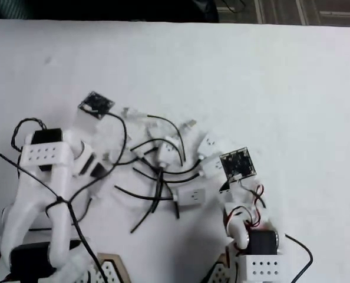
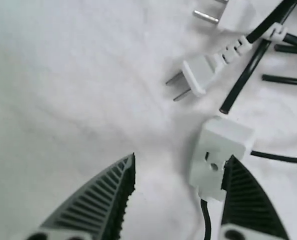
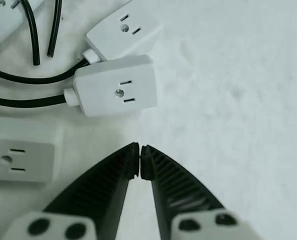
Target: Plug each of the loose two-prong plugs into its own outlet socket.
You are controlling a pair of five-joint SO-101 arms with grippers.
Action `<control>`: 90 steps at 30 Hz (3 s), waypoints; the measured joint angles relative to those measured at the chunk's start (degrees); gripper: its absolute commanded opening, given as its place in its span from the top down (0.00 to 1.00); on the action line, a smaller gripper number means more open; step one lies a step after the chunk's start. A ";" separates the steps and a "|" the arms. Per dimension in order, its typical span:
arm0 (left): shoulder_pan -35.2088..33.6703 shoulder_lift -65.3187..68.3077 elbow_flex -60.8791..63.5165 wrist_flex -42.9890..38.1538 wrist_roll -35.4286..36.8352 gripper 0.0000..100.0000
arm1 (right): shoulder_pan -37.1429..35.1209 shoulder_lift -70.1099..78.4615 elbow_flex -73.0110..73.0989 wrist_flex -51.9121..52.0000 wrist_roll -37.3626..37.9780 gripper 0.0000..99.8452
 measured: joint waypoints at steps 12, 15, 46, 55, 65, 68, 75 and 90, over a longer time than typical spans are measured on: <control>7.74 -17.49 6.95 10.02 -0.88 0.74 | 0.00 0.00 0.00 0.00 0.00 0.98; 9.23 -20.84 12.75 5.98 -0.88 0.76 | 0.00 0.00 0.00 0.00 0.00 0.98; 9.49 -7.47 18.46 -14.33 1.05 0.93 | 0.00 0.00 0.00 0.00 0.00 0.98; 9.41 -6.59 10.11 -4.40 -1.41 0.96 | 0.00 0.00 0.00 0.00 0.00 0.98; 9.49 -6.59 7.30 3.43 -1.41 0.95 | 0.00 0.00 0.00 0.00 0.00 0.98; 11.08 -6.59 4.66 9.58 -1.41 0.95 | 0.00 0.00 0.00 0.00 0.00 0.98; 11.69 -6.51 -5.45 22.51 -0.26 0.95 | 0.00 0.00 0.00 0.00 0.00 0.98; 9.49 7.30 -6.59 11.96 -7.82 0.88 | 0.00 0.00 0.00 0.79 0.00 0.98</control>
